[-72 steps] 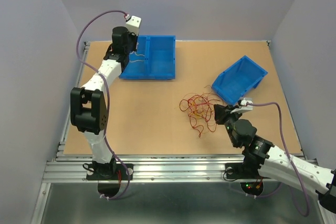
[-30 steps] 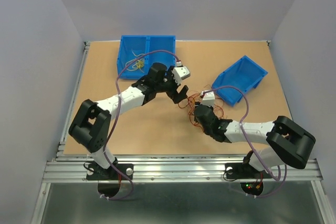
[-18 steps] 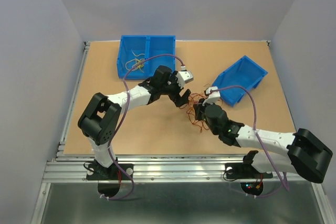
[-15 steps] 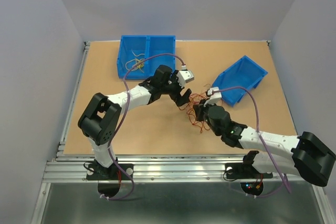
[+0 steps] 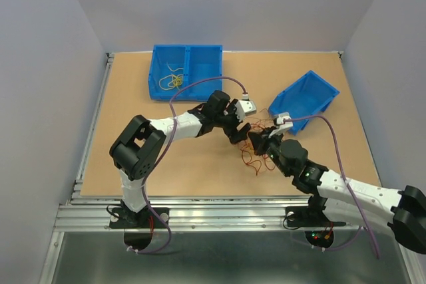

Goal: Untangle the cables

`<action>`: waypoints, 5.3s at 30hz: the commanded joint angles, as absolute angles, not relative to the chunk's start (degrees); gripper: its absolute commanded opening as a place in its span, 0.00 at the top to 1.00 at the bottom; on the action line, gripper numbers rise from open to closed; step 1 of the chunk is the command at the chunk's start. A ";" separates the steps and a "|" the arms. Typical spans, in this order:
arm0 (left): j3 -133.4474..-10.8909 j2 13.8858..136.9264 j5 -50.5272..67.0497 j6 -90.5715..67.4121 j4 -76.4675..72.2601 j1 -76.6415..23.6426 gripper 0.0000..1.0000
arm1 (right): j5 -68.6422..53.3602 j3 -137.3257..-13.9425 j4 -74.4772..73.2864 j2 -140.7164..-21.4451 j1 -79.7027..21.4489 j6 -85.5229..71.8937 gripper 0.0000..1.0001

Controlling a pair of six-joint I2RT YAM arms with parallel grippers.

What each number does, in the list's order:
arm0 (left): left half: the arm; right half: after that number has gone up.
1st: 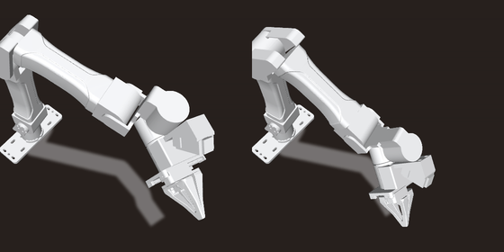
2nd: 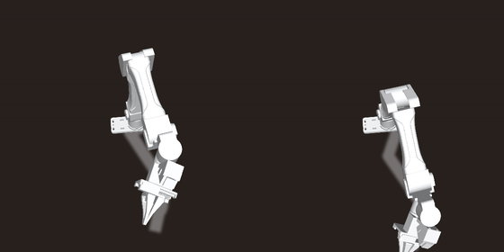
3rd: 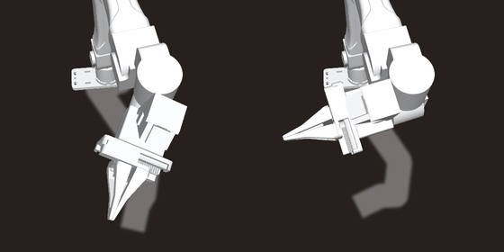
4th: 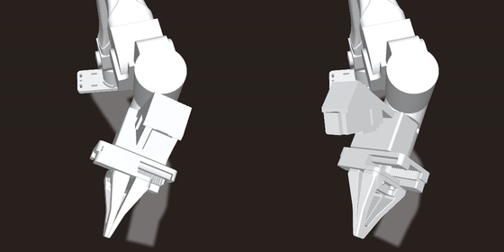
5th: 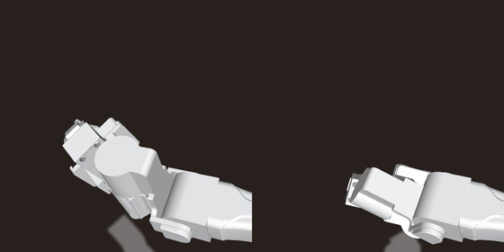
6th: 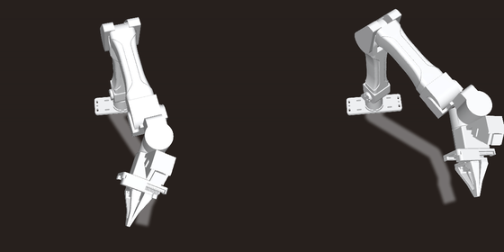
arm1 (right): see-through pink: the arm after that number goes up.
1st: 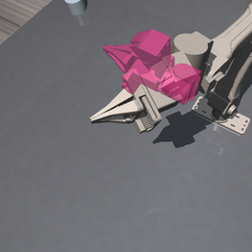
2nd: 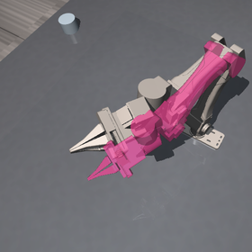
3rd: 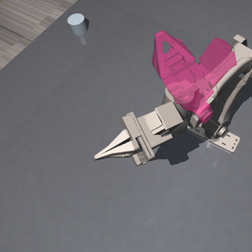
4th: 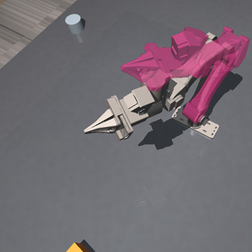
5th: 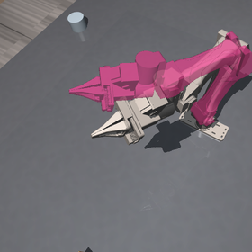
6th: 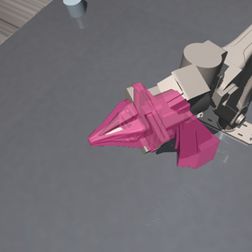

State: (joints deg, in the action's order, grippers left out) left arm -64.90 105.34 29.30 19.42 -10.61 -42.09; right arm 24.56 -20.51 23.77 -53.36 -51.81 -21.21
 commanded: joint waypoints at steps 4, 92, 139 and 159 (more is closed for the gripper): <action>-65.92 103.54 27.69 18.90 -14.76 -41.84 0.10 | 21.81 -28.18 25.15 -46.07 -51.59 -17.85 0.99; -64.70 85.80 15.29 7.03 -11.08 -11.10 1.00 | 34.54 -103.36 48.69 -47.55 -51.59 20.56 0.99; -54.58 58.09 27.77 24.79 5.10 2.03 0.24 | 34.27 -91.85 52.11 -66.08 -51.77 22.32 0.99; -40.87 50.53 27.94 16.87 -10.99 0.18 0.23 | 15.58 -82.54 6.01 -70.57 -51.77 -15.46 0.99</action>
State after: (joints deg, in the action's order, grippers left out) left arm -41.56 50.94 26.57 17.15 -6.55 0.34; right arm 26.30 -85.23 24.18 -71.05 -51.77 -4.47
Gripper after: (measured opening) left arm 0.768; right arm 0.011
